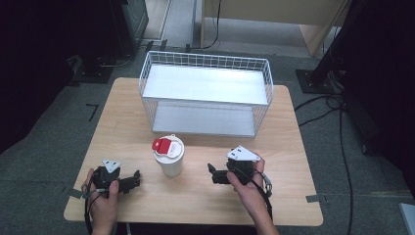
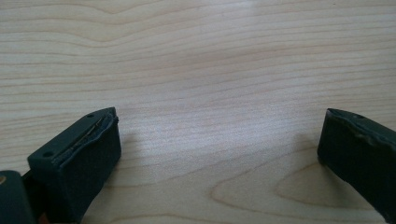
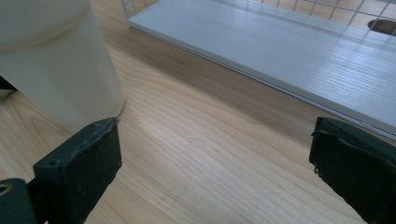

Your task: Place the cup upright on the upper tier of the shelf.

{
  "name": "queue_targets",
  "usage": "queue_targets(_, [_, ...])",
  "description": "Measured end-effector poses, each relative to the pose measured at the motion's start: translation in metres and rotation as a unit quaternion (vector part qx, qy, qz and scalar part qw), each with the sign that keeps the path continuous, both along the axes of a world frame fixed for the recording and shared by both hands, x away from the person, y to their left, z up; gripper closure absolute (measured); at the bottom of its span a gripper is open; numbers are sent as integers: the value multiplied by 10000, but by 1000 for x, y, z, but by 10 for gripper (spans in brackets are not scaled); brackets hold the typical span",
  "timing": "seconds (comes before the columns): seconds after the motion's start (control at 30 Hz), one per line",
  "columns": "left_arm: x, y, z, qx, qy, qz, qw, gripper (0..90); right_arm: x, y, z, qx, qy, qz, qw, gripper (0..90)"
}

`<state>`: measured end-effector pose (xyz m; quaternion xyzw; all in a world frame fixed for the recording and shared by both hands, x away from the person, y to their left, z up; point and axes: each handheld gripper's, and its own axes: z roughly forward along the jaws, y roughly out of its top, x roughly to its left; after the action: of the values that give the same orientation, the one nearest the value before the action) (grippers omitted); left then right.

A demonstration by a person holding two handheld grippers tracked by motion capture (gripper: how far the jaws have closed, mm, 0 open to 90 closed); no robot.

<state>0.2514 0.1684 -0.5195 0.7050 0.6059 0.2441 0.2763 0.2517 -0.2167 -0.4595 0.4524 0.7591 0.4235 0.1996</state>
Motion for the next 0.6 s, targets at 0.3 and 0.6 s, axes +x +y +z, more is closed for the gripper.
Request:
queue_targets(0.3, [0, 0, 0, 3, 1, 0, 10000, 0, 0, 17, -2, 168, -16, 216, 9996, 22])
queue_targets(0.6, [0, 0, 0, 1, -1, 2, 10000, 0, 0, 36, -5, 265, -22, 427, 9987, 22])
